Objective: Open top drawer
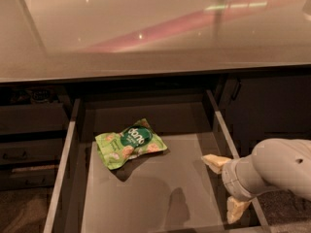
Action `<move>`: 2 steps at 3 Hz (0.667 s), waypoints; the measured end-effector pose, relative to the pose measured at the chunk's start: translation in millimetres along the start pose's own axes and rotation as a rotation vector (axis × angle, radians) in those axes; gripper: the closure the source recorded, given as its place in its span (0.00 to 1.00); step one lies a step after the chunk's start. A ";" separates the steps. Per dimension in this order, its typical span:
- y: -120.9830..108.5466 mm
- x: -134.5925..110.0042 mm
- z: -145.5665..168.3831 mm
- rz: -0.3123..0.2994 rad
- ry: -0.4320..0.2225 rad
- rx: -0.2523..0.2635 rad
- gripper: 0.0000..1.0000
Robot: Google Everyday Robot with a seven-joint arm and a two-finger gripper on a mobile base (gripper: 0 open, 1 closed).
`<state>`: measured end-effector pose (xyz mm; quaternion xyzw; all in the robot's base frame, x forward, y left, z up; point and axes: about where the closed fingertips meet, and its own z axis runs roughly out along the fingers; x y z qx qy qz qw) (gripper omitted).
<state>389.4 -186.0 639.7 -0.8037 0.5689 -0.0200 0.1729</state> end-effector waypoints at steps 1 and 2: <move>-3.0 -3.2 -2.9 -0.058 -0.012 0.009 0.00; -3.0 -3.2 -2.9 -0.058 -0.012 0.009 0.00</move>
Offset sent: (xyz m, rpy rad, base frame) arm 0.0011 0.0033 0.0046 0.0035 -0.0195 0.0542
